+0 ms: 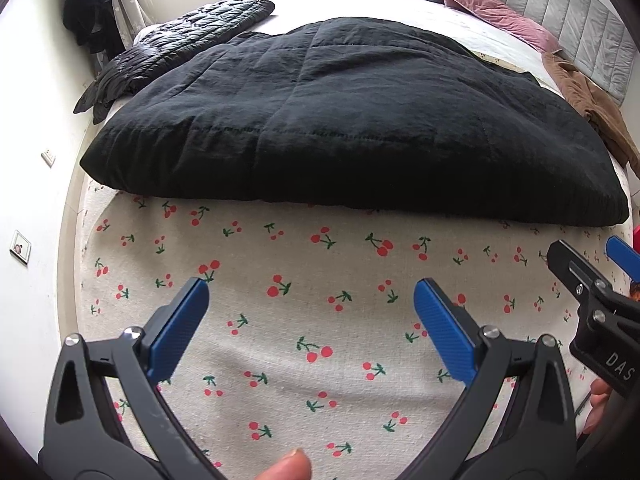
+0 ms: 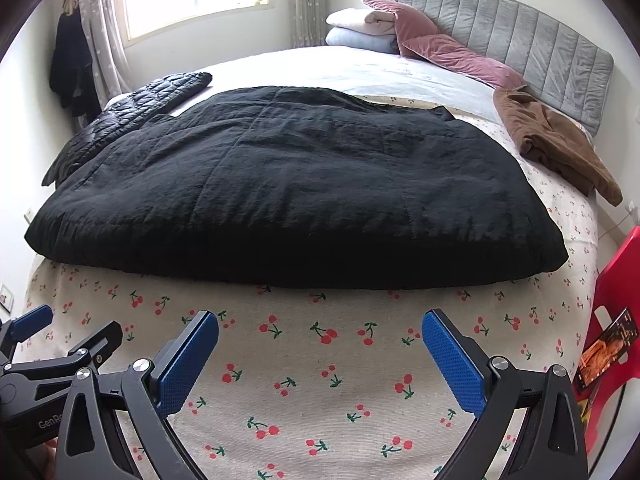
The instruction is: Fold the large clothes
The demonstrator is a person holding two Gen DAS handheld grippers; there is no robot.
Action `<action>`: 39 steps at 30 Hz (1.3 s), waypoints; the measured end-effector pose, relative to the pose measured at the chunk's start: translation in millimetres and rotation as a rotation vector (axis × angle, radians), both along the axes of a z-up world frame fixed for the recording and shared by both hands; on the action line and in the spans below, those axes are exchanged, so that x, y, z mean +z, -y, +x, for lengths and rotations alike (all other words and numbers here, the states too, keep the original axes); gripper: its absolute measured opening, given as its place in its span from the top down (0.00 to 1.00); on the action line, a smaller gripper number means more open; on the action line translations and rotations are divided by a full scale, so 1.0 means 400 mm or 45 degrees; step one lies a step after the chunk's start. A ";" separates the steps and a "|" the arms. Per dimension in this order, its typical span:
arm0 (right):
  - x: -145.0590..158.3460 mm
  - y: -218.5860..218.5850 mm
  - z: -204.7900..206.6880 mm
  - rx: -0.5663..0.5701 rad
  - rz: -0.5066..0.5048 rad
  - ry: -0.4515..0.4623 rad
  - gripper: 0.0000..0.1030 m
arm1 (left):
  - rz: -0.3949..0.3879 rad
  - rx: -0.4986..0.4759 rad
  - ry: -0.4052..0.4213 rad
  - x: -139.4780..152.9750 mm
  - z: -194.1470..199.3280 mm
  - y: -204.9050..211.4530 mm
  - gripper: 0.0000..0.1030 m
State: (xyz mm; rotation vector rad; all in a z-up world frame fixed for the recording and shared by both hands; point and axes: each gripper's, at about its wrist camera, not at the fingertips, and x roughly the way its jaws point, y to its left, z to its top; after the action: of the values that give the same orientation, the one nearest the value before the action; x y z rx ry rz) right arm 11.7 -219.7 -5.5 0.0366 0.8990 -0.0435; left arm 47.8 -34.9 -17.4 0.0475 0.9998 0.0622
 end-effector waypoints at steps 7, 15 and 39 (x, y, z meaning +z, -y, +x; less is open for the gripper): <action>0.001 0.001 0.000 0.000 -0.002 0.001 0.00 | -0.003 -0.001 -0.003 0.001 0.001 0.000 0.01; 0.001 0.002 0.000 0.002 -0.002 0.001 0.00 | -0.005 -0.002 -0.001 0.002 0.000 -0.001 0.01; -0.002 -0.007 0.002 -0.006 -0.010 0.000 0.00 | -0.002 0.007 0.003 0.006 -0.002 -0.006 0.01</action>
State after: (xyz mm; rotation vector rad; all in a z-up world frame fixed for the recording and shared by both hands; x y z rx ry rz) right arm 12.6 -216.9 -6.3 0.0310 0.8987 -0.0515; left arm 47.1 -32.7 -15.0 0.0435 0.9975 0.0667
